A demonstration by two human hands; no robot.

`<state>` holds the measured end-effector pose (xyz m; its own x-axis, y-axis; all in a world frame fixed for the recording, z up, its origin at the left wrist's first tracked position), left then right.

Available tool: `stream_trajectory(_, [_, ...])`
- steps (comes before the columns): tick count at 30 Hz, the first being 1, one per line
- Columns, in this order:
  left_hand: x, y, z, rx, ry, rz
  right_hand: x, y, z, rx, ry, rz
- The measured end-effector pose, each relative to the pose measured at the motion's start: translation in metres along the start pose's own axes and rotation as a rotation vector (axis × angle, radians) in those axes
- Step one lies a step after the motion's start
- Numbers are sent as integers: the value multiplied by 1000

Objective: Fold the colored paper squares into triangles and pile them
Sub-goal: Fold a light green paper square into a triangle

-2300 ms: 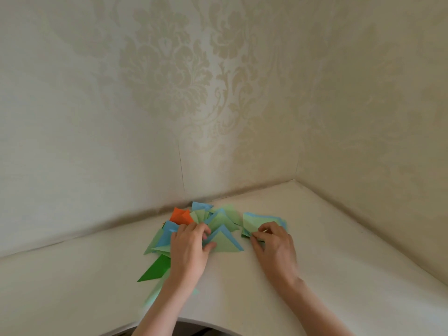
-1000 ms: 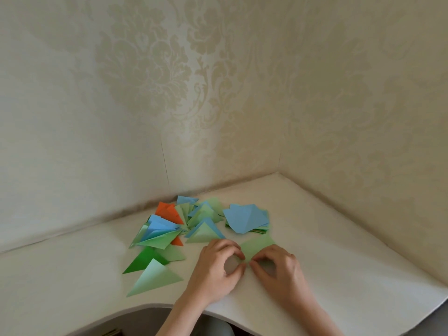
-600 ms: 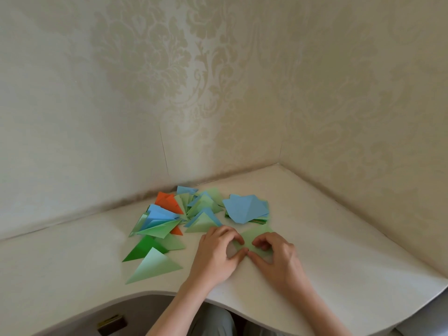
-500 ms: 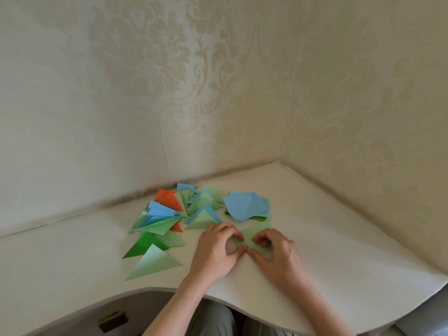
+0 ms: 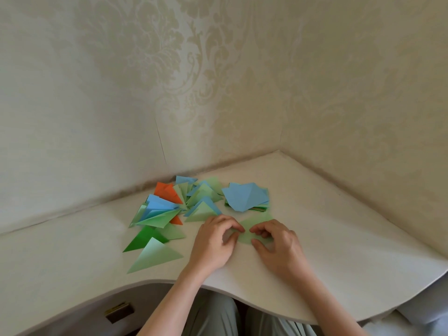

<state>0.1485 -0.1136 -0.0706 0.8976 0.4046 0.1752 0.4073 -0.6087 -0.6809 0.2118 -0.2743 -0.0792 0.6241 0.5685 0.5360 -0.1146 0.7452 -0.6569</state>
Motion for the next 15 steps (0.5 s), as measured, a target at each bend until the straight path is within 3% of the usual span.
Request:
stream_trajectory(9, [-5,-6,2,-104,-64,60,-2,0,1,-25,-47,-14])
stream_trajectory(15, [-6,-6,4,-86,51,-52,-1,-5,7,118,-109,-89])
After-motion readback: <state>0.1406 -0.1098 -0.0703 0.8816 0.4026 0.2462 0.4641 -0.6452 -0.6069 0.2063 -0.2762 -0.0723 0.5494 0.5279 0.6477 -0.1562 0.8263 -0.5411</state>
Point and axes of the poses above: each hand's wrist, its own x-axis towards the middle knuckle, its own y-axis out of the palm, z = x × y, the point moved 5 cm from there along x, towards the middle knuckle, and after that the axes turned 14 degrees about -y, right-handed, at the moved point
